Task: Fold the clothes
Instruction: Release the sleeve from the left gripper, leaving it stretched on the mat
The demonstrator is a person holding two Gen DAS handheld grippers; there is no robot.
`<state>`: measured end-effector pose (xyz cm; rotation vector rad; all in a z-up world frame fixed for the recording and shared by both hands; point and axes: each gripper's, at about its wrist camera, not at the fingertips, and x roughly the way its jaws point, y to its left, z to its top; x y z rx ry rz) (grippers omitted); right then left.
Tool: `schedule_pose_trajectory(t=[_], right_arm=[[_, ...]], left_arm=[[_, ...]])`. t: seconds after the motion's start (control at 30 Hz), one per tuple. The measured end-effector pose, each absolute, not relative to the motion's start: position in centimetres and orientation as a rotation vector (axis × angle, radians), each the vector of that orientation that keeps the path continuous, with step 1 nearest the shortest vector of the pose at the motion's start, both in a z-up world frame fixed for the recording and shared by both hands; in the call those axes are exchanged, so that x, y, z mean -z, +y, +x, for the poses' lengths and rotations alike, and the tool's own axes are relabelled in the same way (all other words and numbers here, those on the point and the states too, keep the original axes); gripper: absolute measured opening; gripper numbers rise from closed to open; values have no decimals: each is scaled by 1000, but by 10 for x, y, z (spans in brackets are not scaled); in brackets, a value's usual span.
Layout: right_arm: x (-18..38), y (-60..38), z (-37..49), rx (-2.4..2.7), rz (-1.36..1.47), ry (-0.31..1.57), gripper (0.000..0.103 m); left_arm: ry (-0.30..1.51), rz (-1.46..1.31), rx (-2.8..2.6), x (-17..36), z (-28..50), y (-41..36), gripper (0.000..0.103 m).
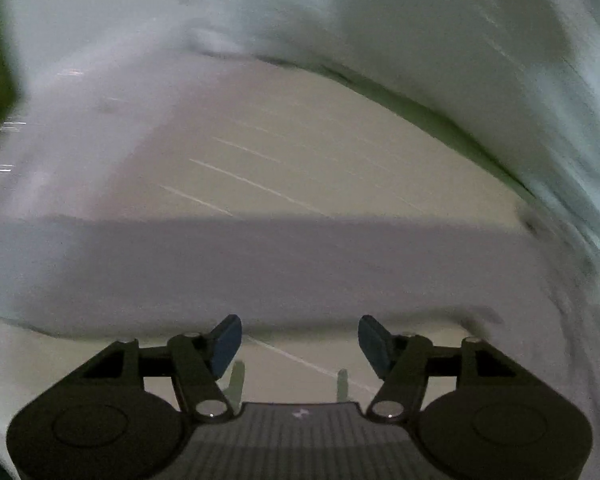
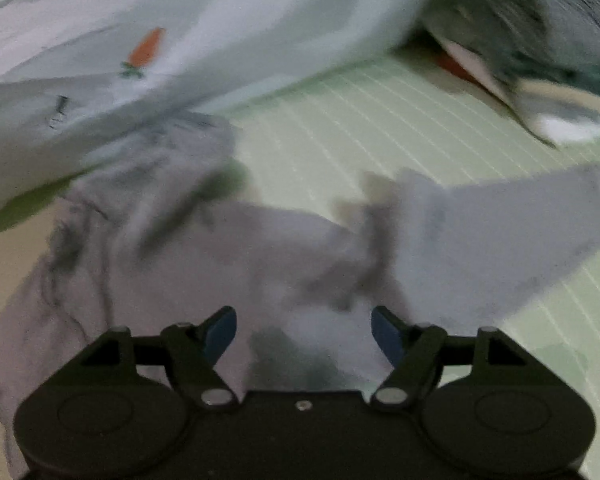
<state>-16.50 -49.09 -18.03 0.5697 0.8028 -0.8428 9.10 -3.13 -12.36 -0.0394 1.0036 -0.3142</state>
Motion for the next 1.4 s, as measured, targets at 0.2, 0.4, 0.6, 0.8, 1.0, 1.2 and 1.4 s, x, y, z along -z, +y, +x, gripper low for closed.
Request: schedule_pose_trajectory(t=[0.2, 0.4, 0.6, 0.8, 1.0, 1.2, 1.4], right_arm=[[194, -489, -205, 735, 672, 811, 79], [202, -495, -196, 560, 665, 828, 79], [206, -496, -177, 371, 644, 862, 6], [202, -517, -157, 420, 576, 807, 4], [195, -536, -157, 449, 669, 751, 36], [184, -506, -221, 489, 715, 736, 56], [183, -471, -295, 632, 774, 736, 56]], left_arm=[[1106, 38, 481, 149, 47, -106, 66], [1117, 75, 424, 164, 24, -139, 67], [1082, 139, 409, 160, 21, -162, 8], [1028, 140, 348, 158, 41, -178, 7], [1010, 36, 335, 146, 51, -172, 14], [1082, 43, 345, 148, 19, -142, 31], [1157, 59, 336, 156, -18, -107, 34]])
